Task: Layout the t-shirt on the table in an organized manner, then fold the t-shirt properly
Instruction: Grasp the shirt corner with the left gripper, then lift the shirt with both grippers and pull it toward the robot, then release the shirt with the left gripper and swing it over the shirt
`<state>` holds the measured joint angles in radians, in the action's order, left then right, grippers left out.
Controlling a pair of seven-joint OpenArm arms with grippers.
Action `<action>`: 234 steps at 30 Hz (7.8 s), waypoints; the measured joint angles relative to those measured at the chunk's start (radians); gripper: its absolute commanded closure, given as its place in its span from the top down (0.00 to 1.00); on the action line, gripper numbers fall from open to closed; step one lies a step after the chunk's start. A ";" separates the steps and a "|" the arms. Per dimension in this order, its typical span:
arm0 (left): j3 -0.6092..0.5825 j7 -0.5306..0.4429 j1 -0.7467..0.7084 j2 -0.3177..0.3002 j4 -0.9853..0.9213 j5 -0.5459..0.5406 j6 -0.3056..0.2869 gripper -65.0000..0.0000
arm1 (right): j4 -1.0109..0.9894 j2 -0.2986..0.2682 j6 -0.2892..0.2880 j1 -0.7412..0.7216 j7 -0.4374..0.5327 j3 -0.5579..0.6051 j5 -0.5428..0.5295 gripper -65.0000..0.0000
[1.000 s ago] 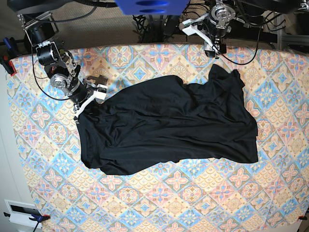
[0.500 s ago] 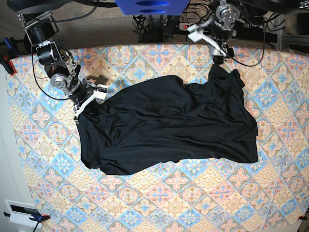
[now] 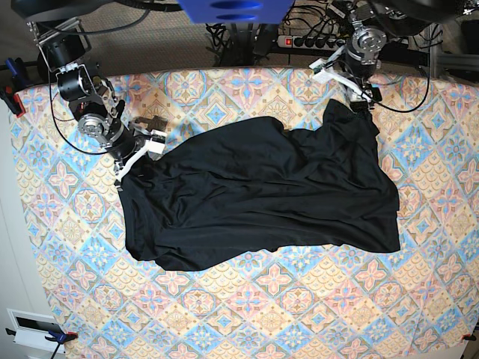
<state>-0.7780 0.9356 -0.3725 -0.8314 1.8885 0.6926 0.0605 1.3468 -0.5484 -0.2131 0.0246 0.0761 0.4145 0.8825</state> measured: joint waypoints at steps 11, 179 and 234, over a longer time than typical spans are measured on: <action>0.185 -0.216 -0.015 0.008 -0.200 0.039 0.054 0.51 | 0.002 0.000 0.009 0.008 0.000 0.000 0.000 0.00; 0.938 -0.157 0.447 0.374 0.171 -0.589 -0.293 0.00 | 0.635 0.052 -0.095 0.084 -0.119 -0.946 -0.269 0.00; -0.013 -0.046 0.620 0.845 -0.188 -0.276 -0.259 0.00 | 0.642 0.143 -0.071 0.341 -0.051 -1.152 -0.348 0.00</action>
<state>-0.7914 0.8894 0.2474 0.0139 1.7000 0.4168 -0.1989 1.9884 -0.4049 -0.2844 0.3660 0.0246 -0.7376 0.5343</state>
